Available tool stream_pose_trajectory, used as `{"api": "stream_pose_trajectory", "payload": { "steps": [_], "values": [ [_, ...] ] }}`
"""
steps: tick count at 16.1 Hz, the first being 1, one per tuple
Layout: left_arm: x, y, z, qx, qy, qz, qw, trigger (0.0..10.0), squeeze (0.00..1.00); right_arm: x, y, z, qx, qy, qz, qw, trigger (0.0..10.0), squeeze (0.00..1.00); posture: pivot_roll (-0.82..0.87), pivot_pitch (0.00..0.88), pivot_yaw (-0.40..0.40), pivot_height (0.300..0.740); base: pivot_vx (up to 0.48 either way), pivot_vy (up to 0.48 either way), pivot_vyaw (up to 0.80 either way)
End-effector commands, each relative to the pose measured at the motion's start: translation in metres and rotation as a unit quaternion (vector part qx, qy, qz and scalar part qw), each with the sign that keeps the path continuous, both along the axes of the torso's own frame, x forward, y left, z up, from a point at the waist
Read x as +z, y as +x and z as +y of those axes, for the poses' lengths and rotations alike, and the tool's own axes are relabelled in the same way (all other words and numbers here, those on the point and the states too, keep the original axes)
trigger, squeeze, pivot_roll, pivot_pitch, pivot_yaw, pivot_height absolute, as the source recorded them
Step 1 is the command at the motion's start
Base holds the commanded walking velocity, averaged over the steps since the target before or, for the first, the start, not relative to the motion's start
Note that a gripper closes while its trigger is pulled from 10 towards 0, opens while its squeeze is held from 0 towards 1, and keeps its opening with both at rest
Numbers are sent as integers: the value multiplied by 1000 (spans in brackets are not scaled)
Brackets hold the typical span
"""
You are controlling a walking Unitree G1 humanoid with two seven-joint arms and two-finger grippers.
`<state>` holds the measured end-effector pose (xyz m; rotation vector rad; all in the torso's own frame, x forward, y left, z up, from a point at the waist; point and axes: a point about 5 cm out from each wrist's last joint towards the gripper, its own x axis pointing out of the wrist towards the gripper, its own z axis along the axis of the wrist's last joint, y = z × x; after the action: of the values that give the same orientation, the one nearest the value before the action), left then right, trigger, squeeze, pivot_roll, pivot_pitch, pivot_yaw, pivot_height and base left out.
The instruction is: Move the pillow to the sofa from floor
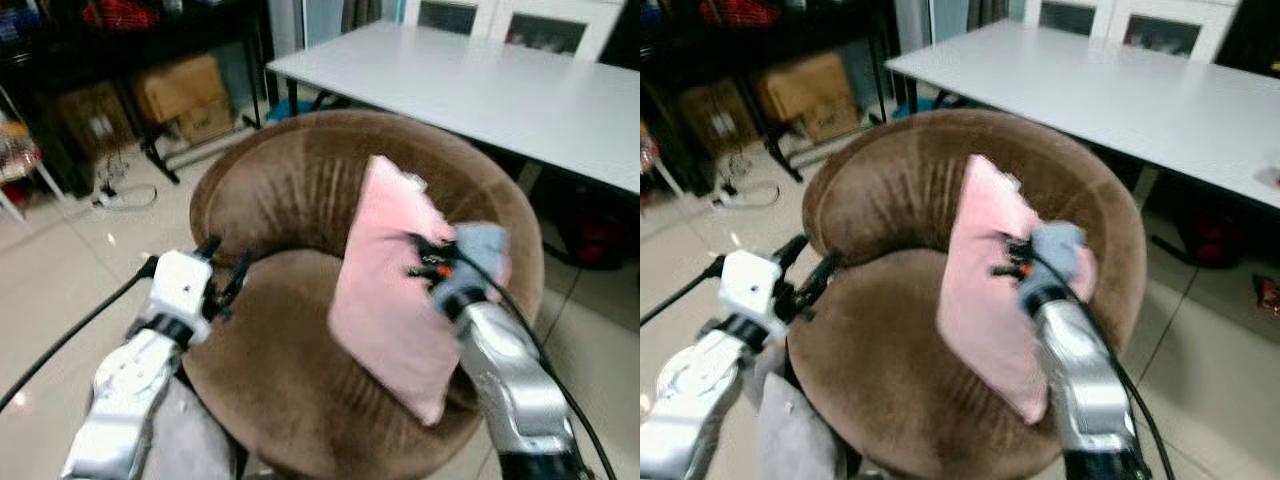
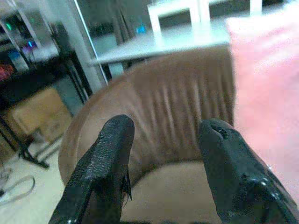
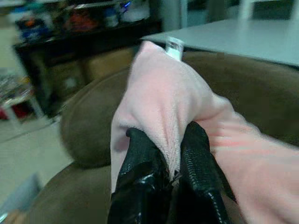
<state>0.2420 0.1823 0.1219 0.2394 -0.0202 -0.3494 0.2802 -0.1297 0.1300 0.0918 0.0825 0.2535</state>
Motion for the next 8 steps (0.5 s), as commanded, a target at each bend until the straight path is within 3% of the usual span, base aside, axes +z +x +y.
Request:
{"api": "stream_pose_trajectory", "payload": {
  "steps": [1,3,8],
  "values": [
    [-1,-3,-2,-25,4,11,1000,10000,0,13,2,5,27,5,-13,1000,10000,0,-26,0,42,740,0,0,0],
    [-2,-7,0,-36,17,20,999,10000,0,14,5,13,49,-15,0,999,10000,0,-20,0,35,740,0,0,0],
    [-5,-13,2,-67,44,42,996,10000,0,15,22,49,115,8,62,991,10000,0,-6,0,31,740,0,0,0]
  ]
}}
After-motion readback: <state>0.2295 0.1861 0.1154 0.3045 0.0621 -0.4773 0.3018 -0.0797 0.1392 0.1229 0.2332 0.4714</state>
